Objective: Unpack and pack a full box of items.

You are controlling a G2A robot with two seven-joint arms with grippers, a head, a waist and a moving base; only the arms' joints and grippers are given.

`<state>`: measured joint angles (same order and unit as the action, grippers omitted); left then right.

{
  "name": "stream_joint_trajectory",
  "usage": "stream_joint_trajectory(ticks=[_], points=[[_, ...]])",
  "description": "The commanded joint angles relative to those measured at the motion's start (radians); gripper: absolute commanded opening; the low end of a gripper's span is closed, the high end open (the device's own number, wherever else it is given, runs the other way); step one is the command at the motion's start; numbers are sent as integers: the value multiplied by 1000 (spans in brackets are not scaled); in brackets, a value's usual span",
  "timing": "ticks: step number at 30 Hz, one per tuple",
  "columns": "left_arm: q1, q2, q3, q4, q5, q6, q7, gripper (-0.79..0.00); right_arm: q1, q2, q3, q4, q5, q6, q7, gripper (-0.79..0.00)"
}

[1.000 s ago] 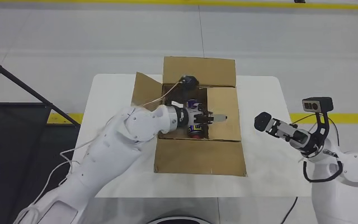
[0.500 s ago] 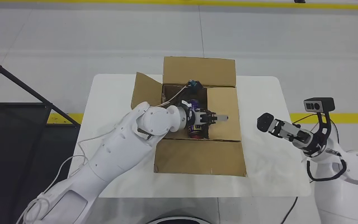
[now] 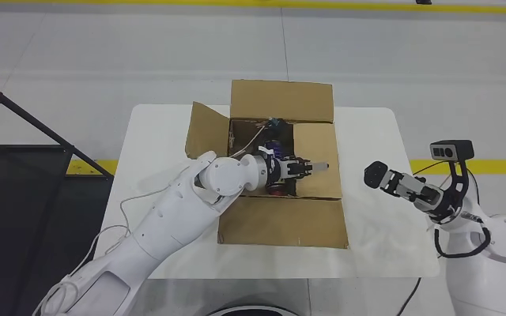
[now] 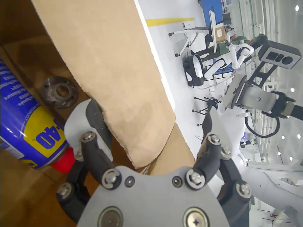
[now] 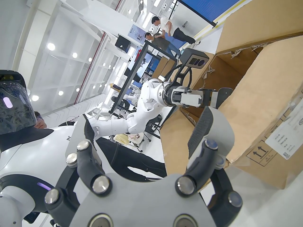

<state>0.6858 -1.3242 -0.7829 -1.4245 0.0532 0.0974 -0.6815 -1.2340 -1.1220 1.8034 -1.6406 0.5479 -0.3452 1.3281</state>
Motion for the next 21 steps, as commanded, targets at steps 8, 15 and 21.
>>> stream_joint_trajectory(ticks=[8, 15, 21], points=[[26, 5, -49, -73, 10, 2, 12, 0, -16, 10, -10, -16, 7, -6, -12, 0], [4, -8, -47, -138, 4, -2, 46, 0, -22, 19, -6, -25, 24, -17, -20, 0], [-76, -49, 24, -65, -25, -4, 83, 0, -34, 26, 19, -11, 53, -34, -30, 0]])
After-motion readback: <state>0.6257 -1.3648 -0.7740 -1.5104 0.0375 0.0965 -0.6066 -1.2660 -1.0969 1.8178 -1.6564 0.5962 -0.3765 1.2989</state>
